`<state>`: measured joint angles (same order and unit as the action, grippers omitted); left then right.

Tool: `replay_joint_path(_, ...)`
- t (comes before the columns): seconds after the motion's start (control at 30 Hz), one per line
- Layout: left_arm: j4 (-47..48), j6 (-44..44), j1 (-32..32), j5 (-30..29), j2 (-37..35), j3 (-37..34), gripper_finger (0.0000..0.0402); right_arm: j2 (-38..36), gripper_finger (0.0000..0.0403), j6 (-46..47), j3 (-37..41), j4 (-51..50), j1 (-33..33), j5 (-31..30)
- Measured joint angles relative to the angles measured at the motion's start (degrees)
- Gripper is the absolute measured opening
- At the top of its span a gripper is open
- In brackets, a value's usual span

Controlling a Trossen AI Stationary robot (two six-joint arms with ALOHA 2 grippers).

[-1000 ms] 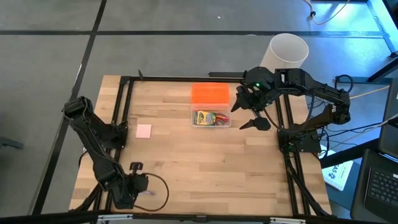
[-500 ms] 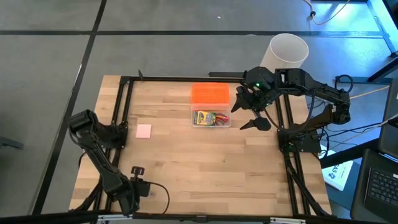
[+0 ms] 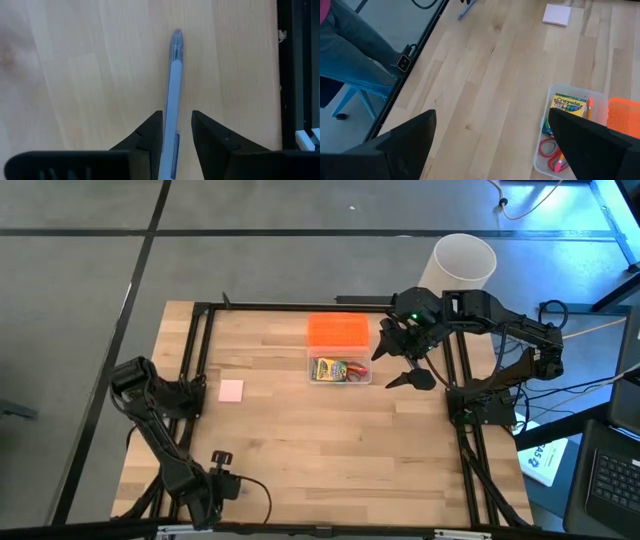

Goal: Pack school essentials
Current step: Put the purple pen into the orange supply box

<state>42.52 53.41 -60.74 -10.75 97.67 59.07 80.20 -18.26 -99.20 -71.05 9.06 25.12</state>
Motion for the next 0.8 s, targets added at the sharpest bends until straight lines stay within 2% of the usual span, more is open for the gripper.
replay_joint_path(0.8,-0.5,1.67,-1.32,-1.33,5.57,0.26,0.0096,0.0,0.0385,-0.02,-0.01,0.0,0.0,-0.03)
